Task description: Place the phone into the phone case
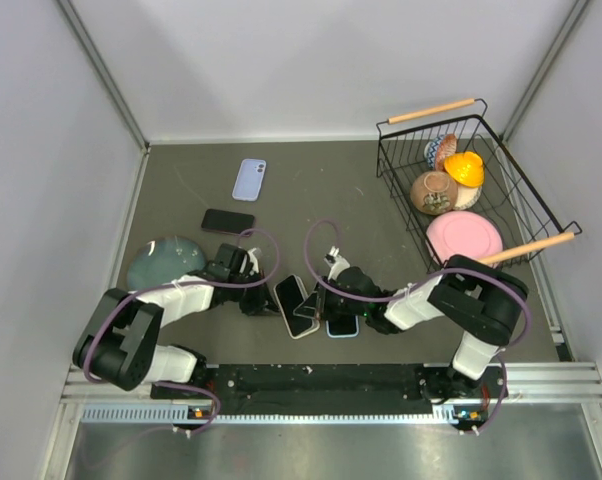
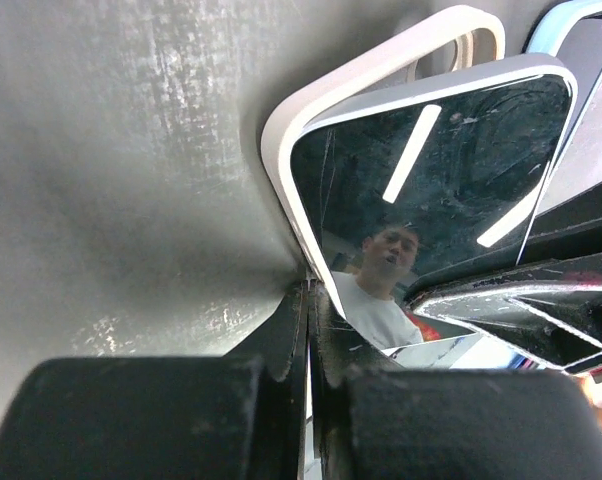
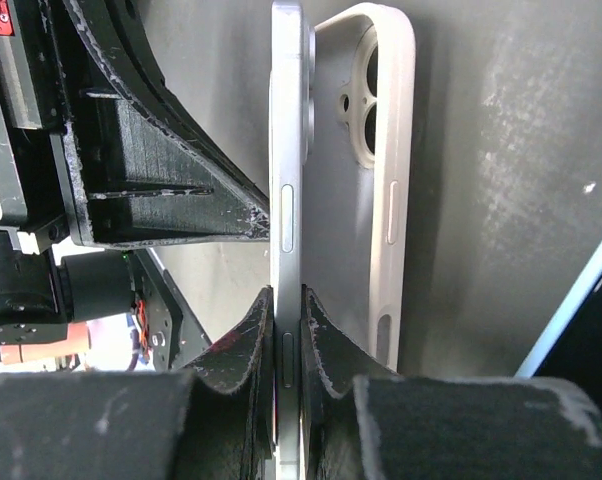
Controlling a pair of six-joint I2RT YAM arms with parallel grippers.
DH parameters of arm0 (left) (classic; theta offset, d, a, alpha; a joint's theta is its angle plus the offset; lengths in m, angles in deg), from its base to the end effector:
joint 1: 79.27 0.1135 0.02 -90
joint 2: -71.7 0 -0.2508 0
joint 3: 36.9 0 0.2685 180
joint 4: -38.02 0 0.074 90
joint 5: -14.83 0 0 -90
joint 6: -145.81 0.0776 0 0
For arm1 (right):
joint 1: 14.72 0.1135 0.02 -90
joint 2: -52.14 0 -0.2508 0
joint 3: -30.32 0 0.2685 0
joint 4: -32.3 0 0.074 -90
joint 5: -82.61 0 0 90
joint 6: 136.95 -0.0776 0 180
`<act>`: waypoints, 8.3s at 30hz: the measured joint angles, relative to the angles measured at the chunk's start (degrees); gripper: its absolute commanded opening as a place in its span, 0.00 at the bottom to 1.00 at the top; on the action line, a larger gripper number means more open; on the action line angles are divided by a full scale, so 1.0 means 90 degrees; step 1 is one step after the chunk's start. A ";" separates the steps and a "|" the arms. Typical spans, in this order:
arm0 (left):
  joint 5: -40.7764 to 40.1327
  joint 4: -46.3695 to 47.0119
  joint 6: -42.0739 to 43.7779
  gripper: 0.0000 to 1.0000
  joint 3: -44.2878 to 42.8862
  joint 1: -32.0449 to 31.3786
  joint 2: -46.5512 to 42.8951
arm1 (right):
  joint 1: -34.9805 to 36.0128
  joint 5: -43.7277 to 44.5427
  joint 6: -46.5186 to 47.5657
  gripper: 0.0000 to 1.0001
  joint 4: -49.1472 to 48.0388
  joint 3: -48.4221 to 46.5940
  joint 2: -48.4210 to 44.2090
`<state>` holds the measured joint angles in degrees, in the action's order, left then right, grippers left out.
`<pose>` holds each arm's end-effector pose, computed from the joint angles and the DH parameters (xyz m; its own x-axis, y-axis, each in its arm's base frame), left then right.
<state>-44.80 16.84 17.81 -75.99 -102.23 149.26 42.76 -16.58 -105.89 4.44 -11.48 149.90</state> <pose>0.2125 -0.1326 0.0697 -0.9782 -0.1625 -0.1296 -0.0386 0.7547 -0.6549 0.1707 0.2908 0.0686 -0.9086 0.1479 -0.3907 -0.2516 0.5527 0.7945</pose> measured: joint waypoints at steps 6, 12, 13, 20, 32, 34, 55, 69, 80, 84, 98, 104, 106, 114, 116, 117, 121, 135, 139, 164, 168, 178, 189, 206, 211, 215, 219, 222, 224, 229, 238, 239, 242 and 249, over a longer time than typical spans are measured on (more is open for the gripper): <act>-0.0112 -0.0274 0.0080 0.00 -0.0114 0.0010 0.0000 | -0.0097 -0.0274 0.0046 0.10 -0.0391 -0.0007 0.0255; -0.0585 -0.0685 0.0068 0.20 -0.0185 0.0005 -0.0345 | -0.0080 -0.0294 0.0107 0.34 0.0053 -0.0238 0.0277; -0.0726 -0.0784 0.0063 0.26 -0.0209 0.0007 -0.0505 | -0.0063 -0.0279 0.0141 0.37 0.0270 -0.0306 0.0272; -0.1341 -0.1088 -0.0005 0.43 -0.0515 0.0019 -0.1525 | -0.0027 -0.0112 0.0493 0.56 0.2130 -0.0908 -0.0325; -0.1406 -0.1027 -0.0034 0.55 -0.0529 0.0019 -0.1226 | -0.0471 -0.0391 0.1396 0.84 0.3609 -0.1379 -0.0884; -0.1348 -0.0940 -0.0051 0.55 -0.0529 0.0019 -0.1042 | -0.0544 -0.0525 0.1535 0.85 0.3609 -0.1389 -0.0882; -0.1022 -0.0223 -0.0243 0.19 -0.0549 0.0095 0.0131 | -0.0673 -0.1307 0.1977 0.85 0.3254 -0.1809 -0.0051; -0.0916 -0.0206 -0.0267 0.12 -0.0459 0.0153 0.0022 | -0.1154 -0.2305 0.0372 0.78 0.1110 -0.1134 0.0430; -0.0925 -0.0209 -0.0262 0.13 -0.0311 0.0170 -0.0219 | -0.1180 -0.2759 -0.0355 0.57 -0.0143 -0.0916 0.0568; -0.0918 -0.0248 -0.0260 0.12 -0.0221 0.0119 -0.0182 | -0.1178 -0.2897 -0.0532 0.53 -0.0658 -0.0911 0.0600; -0.0801 -0.0216 -0.0245 0.13 -0.0223 0.0104 -0.0165 | -0.1180 -0.2776 -0.0316 0.53 -0.0299 -0.0935 0.0617; -0.0763 -0.0248 -0.0206 0.14 -0.0260 0.0100 -0.0124 | -0.1180 -0.2703 -0.0083 0.02 0.0265 -0.1035 0.0593; -0.0767 -0.0272 -0.0189 0.15 -0.0270 0.0100 -0.0124 | -0.1188 -0.2664 -0.0024 0.00 0.0512 -0.1066 0.0512; -0.0792 -0.0369 -0.0112 0.28 -0.0318 0.0095 -0.0129 | -0.1192 -0.2463 0.0440 0.00 0.1447 -0.1299 0.0304; -0.0818 -0.0481 -0.0049 0.38 -0.0362 0.0092 -0.0136 | -0.1195 -0.2390 0.0544 0.00 0.1562 -0.1307 0.0267; -0.0826 -0.0580 -0.0005 0.43 -0.0406 0.0092 -0.0146 | -0.1195 -0.2353 0.0573 0.00 0.1596 -0.1307 0.0257; -0.0889 -0.0991 0.0231 0.67 -0.0610 0.0114 -0.0532 | -0.1217 -0.2290 0.0682 0.00 0.1778 -0.1304 0.0117; 0.0355 -0.1071 0.0488 0.78 -0.1081 0.0386 -0.2912 | -0.2290 -0.2827 0.0338 0.00 0.1304 -0.1039 -0.2033; 0.0981 -0.0454 0.0083 0.78 -0.1056 0.0386 -0.3011 | -0.2336 -0.3198 -0.0073 0.00 0.0578 -0.1003 -0.2195; 0.2514 0.3351 -0.2188 0.00 -0.0124 0.0379 -0.2569 | -0.2358 -0.3922 -0.1666 0.57 -0.2084 -0.0172 -0.1802; 0.2455 0.3344 -0.2193 0.00 -0.0124 0.0391 -0.2492 | -0.2358 -0.3922 -0.1440 0.64 -0.1909 -0.0078 -0.2008; 0.2329 0.3517 -0.2285 0.00 -0.0124 0.0391 -0.2348 | -0.2356 -0.4041 -0.1299 0.58 -0.2025 0.0748 -0.2239; 0.2188 0.3453 -0.2215 0.00 -0.0124 0.0391 -0.2149 | -0.2220 -0.3857 -0.1503 0.31 -0.2458 0.0879 -0.2042; 0.1681 0.1569 -0.0940 0.00 -0.0566 0.0039 -0.2591 | -0.1360 -0.2120 -0.0136 0.29 0.1571 0.0372 -0.3643; 0.1766 0.1389 -0.0758 0.00 -0.0440 -0.0049 -0.2837 | -0.1190 -0.1761 0.0095 0.60 0.2319 0.0362 -0.4359; 0.2069 0.1214 -0.0631 0.00 -0.0291 -0.0049 -0.3247 | -0.1185 -0.1552 0.0733 0.83 0.2977 0.0151 -0.5345; 0.2601 0.1314 -0.0622 0.00 -0.0097 -0.0051 -0.3366 | -0.1185 -0.1639 0.1268 0.85 0.3247 -0.0279 -0.5520; 0.3045 0.1365 -0.0651 0.00 0.0053 -0.0073 -0.3364 | -0.1185 -0.1795 0.1484 0.84 0.3286 -0.0413 -0.5374; 0.3303 0.1396 -0.0668 0.00 0.0085 -0.0126 -0.3366 | -0.1185 -0.1916 0.1537 0.82 0.3254 -0.0423 -0.5221; 0.3699 0.1525 -0.0680 0.00 0.0090 -0.0248 -0.3441 | -0.1190 -0.2181 0.1591 0.73 0.3147 -0.0425 -0.4765; 0.3859 0.1780 -0.0748 0.00 0.0151 -0.0294 -0.3315 | -0.1192 -0.2472 0.1678 0.39 0.2769 -0.0435 -0.4381; 0.3854 0.1783 -0.0760 0.00 0.0151 -0.0294 -0.3269 | -0.1195 -0.2482 0.1681 0.29 0.2708 -0.0435 -0.4379; 0.3891 0.1838 -0.0741 0.00 0.0146 -0.0294 -0.3072 | -0.1234 -0.2436 0.1753 0.02 0.2620 -0.0427 -0.4374; 0.3225 0.0833 0.0245 0.00 -0.0362 -0.0534 -0.2312 | -0.1404 -0.2035 0.1846 0.00 0.3228 -0.0476 -0.4209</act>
<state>-15.77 24.33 20.02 -79.25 -107.04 128.46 30.12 -34.90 -89.28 33.49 -15.77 112.02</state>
